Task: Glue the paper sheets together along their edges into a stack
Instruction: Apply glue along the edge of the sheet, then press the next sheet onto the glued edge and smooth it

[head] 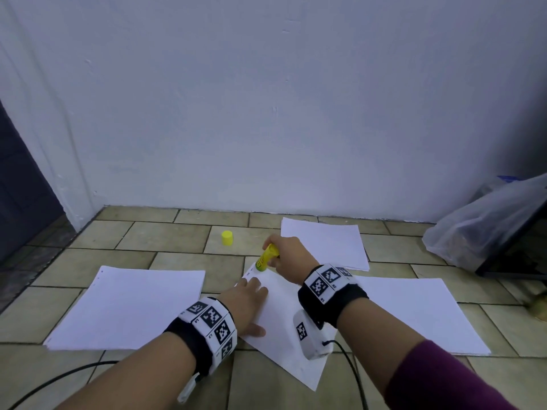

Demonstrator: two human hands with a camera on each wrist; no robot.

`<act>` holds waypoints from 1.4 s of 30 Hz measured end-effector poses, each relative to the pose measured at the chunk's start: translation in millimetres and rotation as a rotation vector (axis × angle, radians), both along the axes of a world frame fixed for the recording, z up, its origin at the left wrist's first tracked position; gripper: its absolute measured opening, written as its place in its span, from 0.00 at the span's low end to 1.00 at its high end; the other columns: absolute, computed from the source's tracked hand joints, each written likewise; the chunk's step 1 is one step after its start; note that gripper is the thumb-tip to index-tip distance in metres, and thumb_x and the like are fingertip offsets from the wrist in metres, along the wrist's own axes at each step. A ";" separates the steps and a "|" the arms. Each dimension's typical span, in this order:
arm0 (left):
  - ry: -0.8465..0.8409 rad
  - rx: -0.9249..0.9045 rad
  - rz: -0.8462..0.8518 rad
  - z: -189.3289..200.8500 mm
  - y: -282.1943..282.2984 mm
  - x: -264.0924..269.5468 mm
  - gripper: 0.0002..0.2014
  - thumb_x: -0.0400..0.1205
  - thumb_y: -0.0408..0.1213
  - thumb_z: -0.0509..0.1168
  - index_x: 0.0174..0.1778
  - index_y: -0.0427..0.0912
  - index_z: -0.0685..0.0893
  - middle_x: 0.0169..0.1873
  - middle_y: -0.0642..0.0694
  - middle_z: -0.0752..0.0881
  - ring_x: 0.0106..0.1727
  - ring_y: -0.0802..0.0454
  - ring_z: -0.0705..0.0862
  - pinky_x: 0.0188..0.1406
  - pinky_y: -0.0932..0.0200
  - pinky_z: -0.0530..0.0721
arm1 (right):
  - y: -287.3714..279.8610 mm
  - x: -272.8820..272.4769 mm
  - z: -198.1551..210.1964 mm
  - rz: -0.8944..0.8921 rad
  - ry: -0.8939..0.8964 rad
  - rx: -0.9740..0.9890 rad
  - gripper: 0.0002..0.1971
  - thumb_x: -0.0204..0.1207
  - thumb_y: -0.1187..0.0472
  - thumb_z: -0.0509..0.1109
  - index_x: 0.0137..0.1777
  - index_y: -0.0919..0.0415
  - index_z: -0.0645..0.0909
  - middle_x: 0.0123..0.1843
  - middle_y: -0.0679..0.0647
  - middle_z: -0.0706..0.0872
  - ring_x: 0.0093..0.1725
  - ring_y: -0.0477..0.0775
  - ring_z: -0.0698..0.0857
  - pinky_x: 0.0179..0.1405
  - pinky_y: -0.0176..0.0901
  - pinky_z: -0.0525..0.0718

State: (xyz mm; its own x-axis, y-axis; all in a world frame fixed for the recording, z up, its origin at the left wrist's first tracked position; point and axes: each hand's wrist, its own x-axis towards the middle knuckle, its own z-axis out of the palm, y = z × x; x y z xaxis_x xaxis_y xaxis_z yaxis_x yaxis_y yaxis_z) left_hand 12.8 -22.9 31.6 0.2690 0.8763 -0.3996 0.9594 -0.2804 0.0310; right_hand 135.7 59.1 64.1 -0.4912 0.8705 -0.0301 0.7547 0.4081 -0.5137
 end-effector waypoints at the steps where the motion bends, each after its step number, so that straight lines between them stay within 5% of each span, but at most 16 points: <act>1: 0.002 0.003 -0.002 0.5 -0.1 -0.3 0.37 0.80 0.55 0.67 0.78 0.39 0.61 0.77 0.40 0.60 0.76 0.40 0.63 0.73 0.44 0.71 | -0.4 3.2 2.0 0.019 -0.035 0.005 0.14 0.77 0.67 0.69 0.62 0.59 0.78 0.56 0.63 0.83 0.47 0.55 0.79 0.42 0.38 0.72; 5: -0.012 0.013 -0.006 2.6 1.3 -0.6 0.37 0.79 0.56 0.67 0.77 0.40 0.62 0.77 0.41 0.62 0.75 0.42 0.65 0.73 0.45 0.71 | -9.3 30.8 14.2 0.079 -0.162 0.012 0.16 0.77 0.66 0.70 0.64 0.58 0.78 0.58 0.60 0.83 0.53 0.57 0.82 0.44 0.39 0.74; 14: 0.062 0.025 -0.047 8.6 7.8 2.6 0.37 0.77 0.59 0.68 0.75 0.42 0.64 0.73 0.43 0.66 0.71 0.44 0.70 0.68 0.50 0.74 | -32.3 104.9 30.7 0.116 -0.358 -0.029 0.14 0.77 0.65 0.70 0.62 0.56 0.79 0.51 0.56 0.84 0.44 0.48 0.75 0.43 0.37 0.74; 19: 0.106 0.007 -0.047 9.7 10.3 -2.3 0.21 0.86 0.37 0.59 0.76 0.45 0.66 0.74 0.45 0.66 0.71 0.45 0.71 0.64 0.50 0.75 | -28.0 128.2 32.3 0.099 -0.400 -0.039 0.13 0.74 0.62 0.74 0.58 0.53 0.82 0.49 0.51 0.83 0.45 0.47 0.77 0.44 0.37 0.78; 21: 0.061 -0.012 -0.065 10.8 11.3 -10.7 0.25 0.83 0.25 0.57 0.76 0.48 0.68 0.74 0.46 0.67 0.70 0.46 0.72 0.64 0.53 0.74 | -23.0 136.2 37.1 0.021 -0.237 -0.056 0.11 0.71 0.64 0.76 0.52 0.54 0.83 0.43 0.48 0.85 0.42 0.49 0.83 0.43 0.35 0.80; 23: 0.000 -0.030 -0.062 11.9 9.6 -16.7 0.28 0.80 0.20 0.57 0.74 0.49 0.71 0.72 0.47 0.69 0.69 0.46 0.74 0.64 0.56 0.74 | -20.5 138.1 44.4 -0.150 0.214 -0.154 0.09 0.70 0.71 0.75 0.46 0.60 0.82 0.40 0.55 0.87 0.38 0.52 0.89 0.44 0.41 0.87; 26: -0.090 -0.012 -0.002 7.6 4.8 -22.3 0.26 0.79 0.22 0.62 0.72 0.47 0.72 0.71 0.48 0.68 0.67 0.48 0.74 0.61 0.59 0.75 | -21.2 122.8 47.4 -0.338 0.952 -0.450 0.04 0.77 0.75 0.64 0.44 0.68 0.75 0.41 0.64 0.84 0.36 0.57 0.90 0.40 0.41 0.89; 29: -0.137 0.009 0.059 6.1 0.2 -28.0 0.26 0.81 0.35 0.67 0.75 0.44 0.68 0.74 0.48 0.63 0.70 0.49 0.72 0.59 0.62 0.75 | -16.8 100.3 36.5 -0.366 1.255 -0.711 0.08 0.82 0.69 0.58 0.45 0.69 0.78 0.42 0.62 0.84 0.34 0.53 0.88 0.36 0.40 0.88; 33: -0.134 0.001 0.085 3.6 -3.7 -32.4 0.32 0.82 0.48 0.66 0.79 0.44 0.63 0.76 0.48 0.63 0.76 0.50 0.64 0.72 0.54 0.70 | -10.4 63.0 10.2 -0.305 1.067 -0.770 0.05 0.81 0.63 0.64 0.51 0.59 0.82 0.47 0.52 0.90 0.38 0.49 0.83 0.37 0.39 0.78; 38: -0.169 0.029 0.122 0.8 -0.2 -37.5 0.34 0.78 0.53 0.69 0.76 0.41 0.66 0.72 0.47 0.69 0.70 0.49 0.72 0.68 0.57 0.71 | 16.6 10.0 -16.8 -0.371 0.584 -0.384 0.10 0.66 0.70 0.79 0.44 0.60 0.83 0.38 0.53 0.86 0.37 0.52 0.83 0.41 0.44 0.83; 42: -0.182 0.040 0.136 -2.2 3.8 -42.1 0.38 0.76 0.56 0.71 0.77 0.43 0.67 0.74 0.48 0.68 0.71 0.50 0.72 0.69 0.57 0.72 | 33.5 -20.9 -19.3 -0.321 0.281 -0.139 0.11 0.68 0.65 0.76 0.50 0.66 0.85 0.41 0.55 0.84 0.43 0.51 0.79 0.41 0.39 0.75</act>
State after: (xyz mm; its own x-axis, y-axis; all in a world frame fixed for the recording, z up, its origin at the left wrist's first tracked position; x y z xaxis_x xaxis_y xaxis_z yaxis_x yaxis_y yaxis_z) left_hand -29.3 -19.2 29.5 0.2117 0.9235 -0.3198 0.9681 -0.1533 0.1981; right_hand 114.7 92.6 44.7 -0.2023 0.9774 -0.0613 0.6552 0.0886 -0.7502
